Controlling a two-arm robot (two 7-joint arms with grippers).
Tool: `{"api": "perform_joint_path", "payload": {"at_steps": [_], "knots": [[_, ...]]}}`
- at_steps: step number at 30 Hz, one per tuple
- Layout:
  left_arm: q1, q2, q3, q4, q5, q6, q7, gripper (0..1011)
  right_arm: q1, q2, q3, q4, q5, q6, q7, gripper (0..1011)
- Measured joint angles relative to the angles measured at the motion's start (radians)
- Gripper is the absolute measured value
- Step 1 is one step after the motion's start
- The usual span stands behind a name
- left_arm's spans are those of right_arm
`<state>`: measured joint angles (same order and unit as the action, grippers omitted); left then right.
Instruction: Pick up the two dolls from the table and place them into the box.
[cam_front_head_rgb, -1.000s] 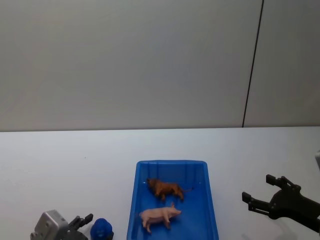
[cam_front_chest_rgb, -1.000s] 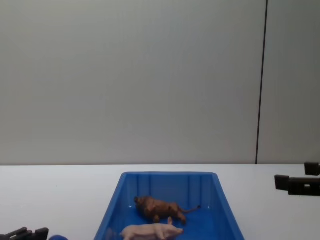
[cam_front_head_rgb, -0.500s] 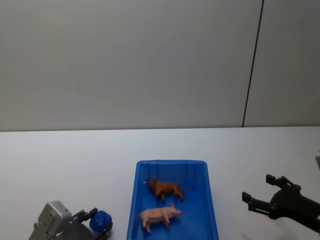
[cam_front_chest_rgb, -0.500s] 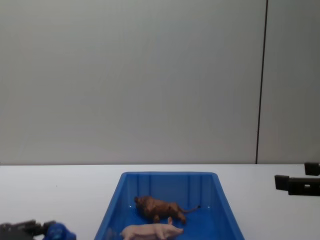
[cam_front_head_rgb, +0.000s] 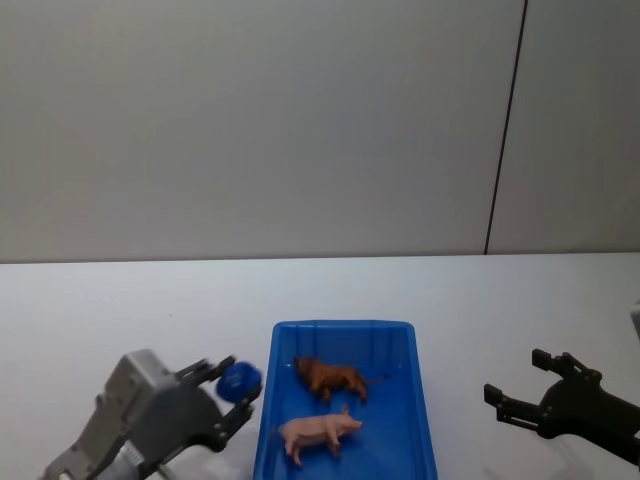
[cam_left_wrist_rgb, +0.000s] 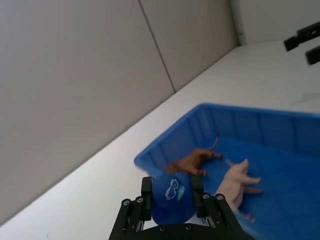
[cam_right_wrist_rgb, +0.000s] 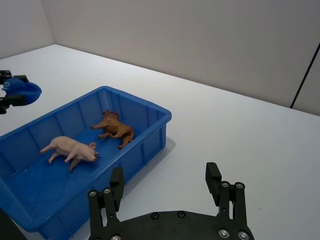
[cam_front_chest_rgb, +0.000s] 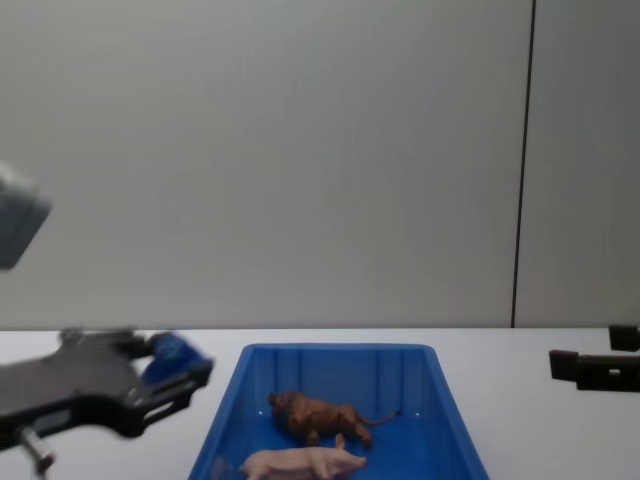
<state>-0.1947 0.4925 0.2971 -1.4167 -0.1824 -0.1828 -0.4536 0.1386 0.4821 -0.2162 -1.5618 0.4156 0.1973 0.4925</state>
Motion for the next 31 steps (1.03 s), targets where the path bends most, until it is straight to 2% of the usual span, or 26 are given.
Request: {"api": "perform_joint_path", "payload": {"at_steps": [7,12,18,19,22,23,26,31], "knots": [[-0.027,-0.037,0.027,-0.050,0.036,0.012,-0.031,452,0.000,0.000,0.000,0.000,0.000,0.000,0.000,1001],[-0.044,-0.066,0.049,-0.066,0.053,0.015,-0.062,658,0.000,0.000,0.000,0.000,0.000,0.000,0.000,1001],[-0.058,-0.100,0.078,-0.069,0.057,0.013,-0.106,808,0.000,0.000,0.000,0.000,0.000,0.000,0.000,1001],[-0.059,-0.107,0.084,-0.069,0.055,0.010,-0.114,870,0.000,0.000,0.000,0.000,0.000,0.000,0.000,1001],[-0.060,-0.116,0.094,-0.069,0.044,0.000,-0.127,923,0.000,0.000,0.000,0.000,0.000,0.000,0.000,1001],[-0.060,-0.117,0.095,-0.069,0.040,-0.003,-0.129,969,0.000,0.000,0.000,0.000,0.000,0.000,0.000,1001],[-0.055,-0.118,0.099,-0.069,0.023,-0.019,-0.136,1003,0.000,0.000,0.000,0.000,0.000,0.000,0.000,1001],[-0.045,-0.113,0.100,-0.077,-0.002,-0.044,-0.142,1003,0.000,0.000,0.000,0.000,0.000,0.000,0.000,1001]]}}
